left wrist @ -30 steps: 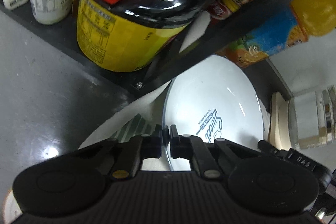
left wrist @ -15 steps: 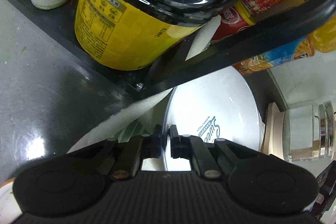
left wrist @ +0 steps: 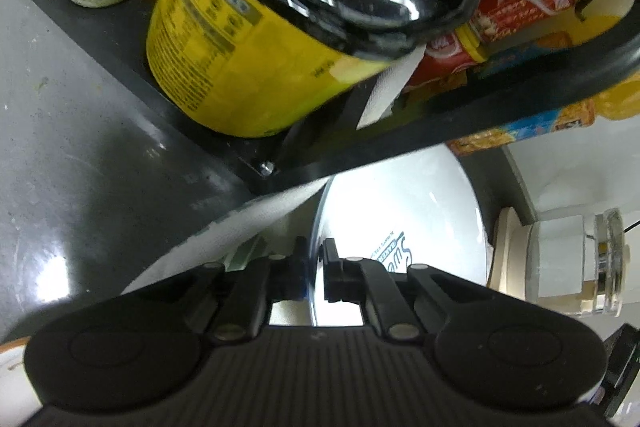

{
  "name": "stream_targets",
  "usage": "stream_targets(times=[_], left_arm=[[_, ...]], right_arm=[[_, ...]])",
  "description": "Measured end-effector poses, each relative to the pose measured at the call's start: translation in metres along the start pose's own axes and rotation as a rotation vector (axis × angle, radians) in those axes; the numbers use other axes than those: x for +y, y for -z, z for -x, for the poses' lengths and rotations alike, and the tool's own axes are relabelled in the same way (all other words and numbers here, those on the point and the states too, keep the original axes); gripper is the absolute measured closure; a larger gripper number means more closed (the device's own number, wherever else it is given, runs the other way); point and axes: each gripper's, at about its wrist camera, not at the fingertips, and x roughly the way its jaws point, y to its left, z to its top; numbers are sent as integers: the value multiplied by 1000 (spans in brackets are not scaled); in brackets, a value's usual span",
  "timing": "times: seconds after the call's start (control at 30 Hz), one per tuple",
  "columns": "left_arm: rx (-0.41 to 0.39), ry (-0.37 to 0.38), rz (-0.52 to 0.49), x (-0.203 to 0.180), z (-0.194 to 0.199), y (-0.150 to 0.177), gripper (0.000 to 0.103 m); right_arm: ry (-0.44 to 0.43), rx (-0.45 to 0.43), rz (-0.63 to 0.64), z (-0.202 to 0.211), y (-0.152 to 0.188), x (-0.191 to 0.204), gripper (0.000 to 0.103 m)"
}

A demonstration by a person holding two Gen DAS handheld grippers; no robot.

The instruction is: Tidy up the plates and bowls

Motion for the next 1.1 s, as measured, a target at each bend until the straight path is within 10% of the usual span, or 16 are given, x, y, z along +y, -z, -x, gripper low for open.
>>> stream_targets(times=[1.1], left_arm=[[-92, 11, -9, 28, 137, 79, 99]], right_arm=[[-248, -47, 150, 113, 79, 4, 94]])
